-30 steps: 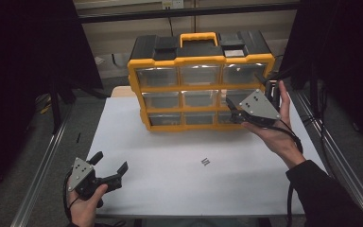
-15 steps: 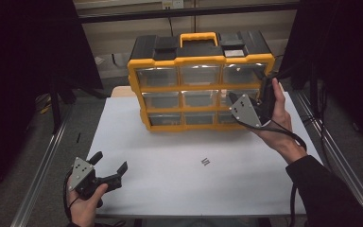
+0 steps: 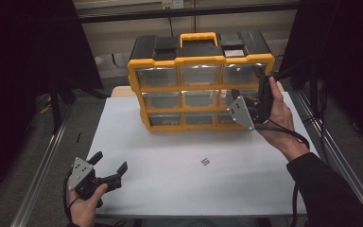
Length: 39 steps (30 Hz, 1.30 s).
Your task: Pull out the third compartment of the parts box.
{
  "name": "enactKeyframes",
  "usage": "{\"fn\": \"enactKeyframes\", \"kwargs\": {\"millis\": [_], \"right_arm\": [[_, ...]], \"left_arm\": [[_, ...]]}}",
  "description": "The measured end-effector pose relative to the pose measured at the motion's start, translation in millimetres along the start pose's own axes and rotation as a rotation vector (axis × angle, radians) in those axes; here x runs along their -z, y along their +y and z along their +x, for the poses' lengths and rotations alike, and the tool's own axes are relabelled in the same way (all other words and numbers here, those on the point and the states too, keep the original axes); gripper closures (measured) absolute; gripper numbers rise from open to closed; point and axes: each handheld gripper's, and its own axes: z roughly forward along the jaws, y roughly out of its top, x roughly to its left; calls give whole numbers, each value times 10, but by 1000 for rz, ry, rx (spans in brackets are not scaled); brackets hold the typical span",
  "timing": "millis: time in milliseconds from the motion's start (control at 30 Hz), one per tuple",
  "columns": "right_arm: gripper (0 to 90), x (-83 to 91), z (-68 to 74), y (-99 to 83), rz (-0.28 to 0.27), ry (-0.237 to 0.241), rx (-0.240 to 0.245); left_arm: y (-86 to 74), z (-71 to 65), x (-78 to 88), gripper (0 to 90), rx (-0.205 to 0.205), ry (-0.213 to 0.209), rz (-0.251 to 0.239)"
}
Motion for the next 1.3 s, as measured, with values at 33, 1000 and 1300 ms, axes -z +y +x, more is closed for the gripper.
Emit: {"fn": "enactKeyframes", "kwargs": {"millis": [33,1000,1300], "right_arm": [[66,-8,4,1,5,-3,14],[681,-204,35,17,98,-68,262],[773,-263,45,25,111,-77,285]], "left_arm": [[-1,4,-1,30,0,-9,-3],[1,12,-1,29,-1,0,-3],[7,18,5,30,1,-2,-10]]}}
